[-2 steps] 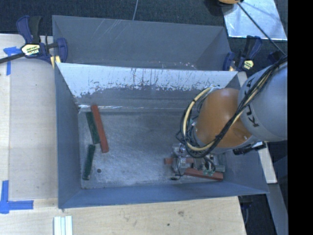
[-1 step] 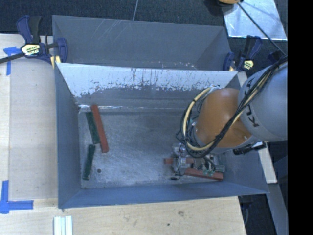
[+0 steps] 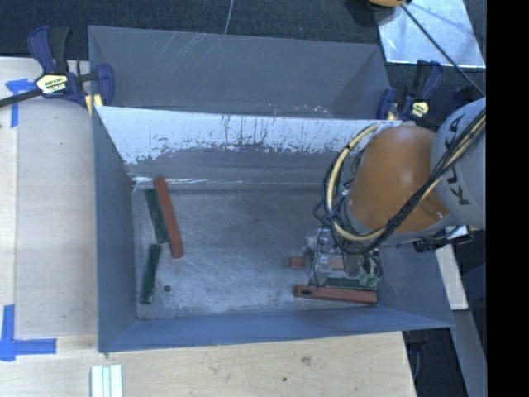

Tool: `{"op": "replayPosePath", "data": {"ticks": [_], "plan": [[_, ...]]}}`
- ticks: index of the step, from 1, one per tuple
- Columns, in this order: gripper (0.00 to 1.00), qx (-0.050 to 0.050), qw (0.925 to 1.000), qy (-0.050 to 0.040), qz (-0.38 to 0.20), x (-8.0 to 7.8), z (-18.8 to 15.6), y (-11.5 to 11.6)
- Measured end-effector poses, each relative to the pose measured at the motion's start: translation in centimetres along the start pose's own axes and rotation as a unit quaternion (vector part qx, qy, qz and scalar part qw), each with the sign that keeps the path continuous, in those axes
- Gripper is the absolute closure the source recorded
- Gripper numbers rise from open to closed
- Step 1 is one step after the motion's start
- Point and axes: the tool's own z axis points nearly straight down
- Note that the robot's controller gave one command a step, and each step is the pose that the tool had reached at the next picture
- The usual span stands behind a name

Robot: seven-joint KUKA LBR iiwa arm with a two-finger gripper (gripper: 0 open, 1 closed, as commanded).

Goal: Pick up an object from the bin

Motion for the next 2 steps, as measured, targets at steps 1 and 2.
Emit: {"op": "replayPosePath", "data": {"ticks": [1, 2], "plan": [[1.00, 0.000, 1.0000, -0.0039, -0.001, -0.60, -7.54, 0.31], [1.00, 0.000, 1.0000, -0.0074, -0.002, -0.69, -7.83, 0.41]]}}
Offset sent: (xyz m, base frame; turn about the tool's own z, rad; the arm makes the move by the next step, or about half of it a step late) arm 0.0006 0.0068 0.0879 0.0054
